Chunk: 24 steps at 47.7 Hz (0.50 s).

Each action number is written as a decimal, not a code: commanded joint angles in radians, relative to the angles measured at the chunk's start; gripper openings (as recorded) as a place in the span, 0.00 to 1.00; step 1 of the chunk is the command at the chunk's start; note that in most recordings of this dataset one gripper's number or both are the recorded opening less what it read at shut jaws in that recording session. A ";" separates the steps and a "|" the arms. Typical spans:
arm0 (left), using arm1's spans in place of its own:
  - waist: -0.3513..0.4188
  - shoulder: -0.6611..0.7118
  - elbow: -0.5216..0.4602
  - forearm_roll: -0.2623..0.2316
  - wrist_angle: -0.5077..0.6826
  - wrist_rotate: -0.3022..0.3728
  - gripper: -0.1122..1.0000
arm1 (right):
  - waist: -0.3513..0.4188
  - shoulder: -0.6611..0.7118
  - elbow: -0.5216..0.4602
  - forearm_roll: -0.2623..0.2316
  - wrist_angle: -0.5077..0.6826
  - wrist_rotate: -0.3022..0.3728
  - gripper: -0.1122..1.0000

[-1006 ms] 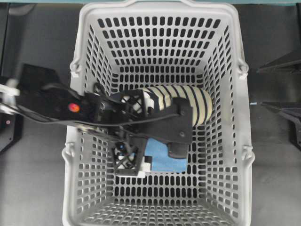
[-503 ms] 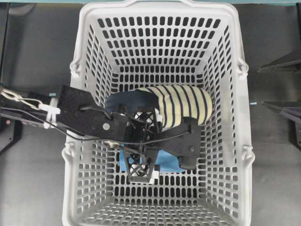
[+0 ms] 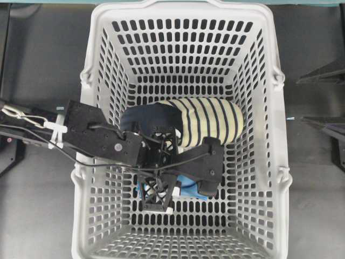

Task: Pick up the blue cloth from the shopping basket with the left arm.
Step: 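Close the left gripper on the edge of the blue cloth, then lift the blue cloth upward out of the basket with the left gripper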

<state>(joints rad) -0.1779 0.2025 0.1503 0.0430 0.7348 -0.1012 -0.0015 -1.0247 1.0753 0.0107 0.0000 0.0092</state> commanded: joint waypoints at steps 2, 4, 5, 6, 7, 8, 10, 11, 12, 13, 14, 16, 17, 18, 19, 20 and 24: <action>-0.005 -0.044 -0.021 0.003 0.006 0.005 0.24 | -0.002 0.003 -0.011 0.002 -0.009 0.002 0.80; -0.005 -0.057 -0.032 0.003 0.008 0.005 0.23 | -0.003 0.003 -0.011 0.002 -0.008 0.002 0.80; -0.005 -0.064 -0.038 0.003 0.012 0.005 0.23 | -0.003 0.002 -0.011 0.003 -0.008 0.002 0.80; -0.005 -0.072 -0.048 0.003 0.017 0.005 0.23 | -0.003 0.002 -0.011 0.003 -0.008 0.002 0.80; -0.005 -0.080 -0.057 0.003 0.023 0.005 0.23 | -0.002 0.000 -0.011 0.003 -0.008 0.002 0.80; -0.005 -0.089 -0.067 0.003 0.032 0.005 0.23 | -0.002 0.000 -0.011 0.002 -0.008 0.002 0.80; -0.005 -0.104 -0.092 0.003 0.055 0.005 0.23 | -0.002 -0.003 -0.009 0.003 -0.009 0.002 0.80; -0.005 -0.114 -0.107 0.003 0.071 0.005 0.23 | -0.003 -0.003 -0.009 0.003 -0.009 0.002 0.80; -0.005 -0.121 -0.123 0.003 0.087 0.005 0.23 | -0.003 -0.005 -0.009 0.003 -0.008 0.002 0.80; -0.005 -0.133 -0.146 0.003 0.114 0.005 0.23 | -0.003 -0.006 -0.009 0.002 -0.008 0.003 0.80; -0.005 -0.140 -0.164 0.003 0.135 0.005 0.23 | -0.003 -0.006 -0.008 0.003 -0.008 0.003 0.80; -0.005 -0.156 -0.202 0.003 0.181 0.005 0.23 | -0.002 -0.008 -0.009 0.003 -0.009 0.003 0.80; -0.005 -0.163 -0.224 0.003 0.204 0.005 0.23 | -0.003 -0.009 -0.008 0.003 -0.008 0.005 0.80; -0.005 -0.169 -0.247 0.003 0.230 0.005 0.23 | -0.003 -0.011 -0.009 0.002 -0.009 0.005 0.80; -0.005 -0.175 -0.270 0.003 0.255 0.005 0.23 | -0.003 -0.011 -0.008 0.003 -0.008 0.006 0.80; -0.005 -0.179 -0.295 0.003 0.281 0.005 0.23 | -0.003 -0.012 -0.009 0.003 -0.008 0.006 0.80; -0.005 -0.198 -0.405 0.003 0.391 0.005 0.23 | -0.003 -0.014 -0.008 0.002 -0.008 0.008 0.80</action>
<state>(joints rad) -0.1795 0.0522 -0.1319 0.0430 1.0308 -0.0951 -0.0031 -1.0431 1.0769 0.0092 0.0000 0.0153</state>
